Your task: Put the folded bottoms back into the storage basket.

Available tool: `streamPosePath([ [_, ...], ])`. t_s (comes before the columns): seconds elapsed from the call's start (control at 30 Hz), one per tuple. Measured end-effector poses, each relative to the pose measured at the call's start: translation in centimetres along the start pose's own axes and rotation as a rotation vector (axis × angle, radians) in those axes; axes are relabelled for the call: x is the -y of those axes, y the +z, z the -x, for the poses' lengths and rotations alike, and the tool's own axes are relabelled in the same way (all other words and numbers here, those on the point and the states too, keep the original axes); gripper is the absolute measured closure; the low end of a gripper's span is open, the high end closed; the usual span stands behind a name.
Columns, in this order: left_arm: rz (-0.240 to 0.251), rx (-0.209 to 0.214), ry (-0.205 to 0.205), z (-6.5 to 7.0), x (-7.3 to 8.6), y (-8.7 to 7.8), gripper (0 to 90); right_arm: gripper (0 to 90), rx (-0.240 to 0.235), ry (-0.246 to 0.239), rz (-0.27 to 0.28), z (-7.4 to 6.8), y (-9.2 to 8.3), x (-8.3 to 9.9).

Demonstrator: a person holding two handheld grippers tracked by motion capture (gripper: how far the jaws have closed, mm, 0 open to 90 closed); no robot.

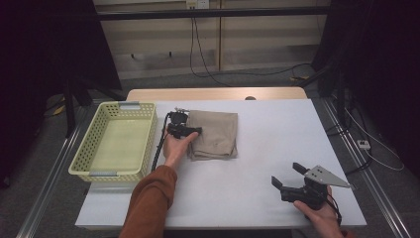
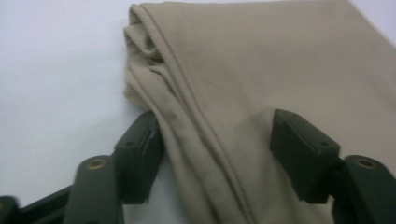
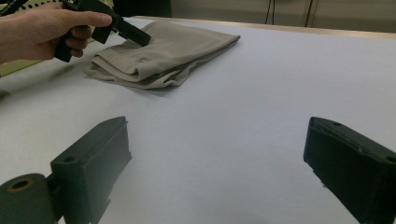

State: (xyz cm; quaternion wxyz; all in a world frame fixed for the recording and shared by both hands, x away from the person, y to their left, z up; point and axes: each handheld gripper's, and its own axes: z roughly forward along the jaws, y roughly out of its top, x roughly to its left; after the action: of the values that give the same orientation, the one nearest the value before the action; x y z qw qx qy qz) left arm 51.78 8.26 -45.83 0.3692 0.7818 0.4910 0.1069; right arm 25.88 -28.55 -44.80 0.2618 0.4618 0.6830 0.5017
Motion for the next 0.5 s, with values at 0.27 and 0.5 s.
streamPosePath([
  [0.27,-0.029,0.02,0.021,0.9,-0.1,0.1,55.0,6.6,0.001,0.002,-0.005,0.0,0.1,0.0],
  [0.5,-0.025,0.063,-0.022,1.4,0.0,0.3,72.7,6.6,0.004,-0.003,-0.008,-0.1,0.1,0.0],
])
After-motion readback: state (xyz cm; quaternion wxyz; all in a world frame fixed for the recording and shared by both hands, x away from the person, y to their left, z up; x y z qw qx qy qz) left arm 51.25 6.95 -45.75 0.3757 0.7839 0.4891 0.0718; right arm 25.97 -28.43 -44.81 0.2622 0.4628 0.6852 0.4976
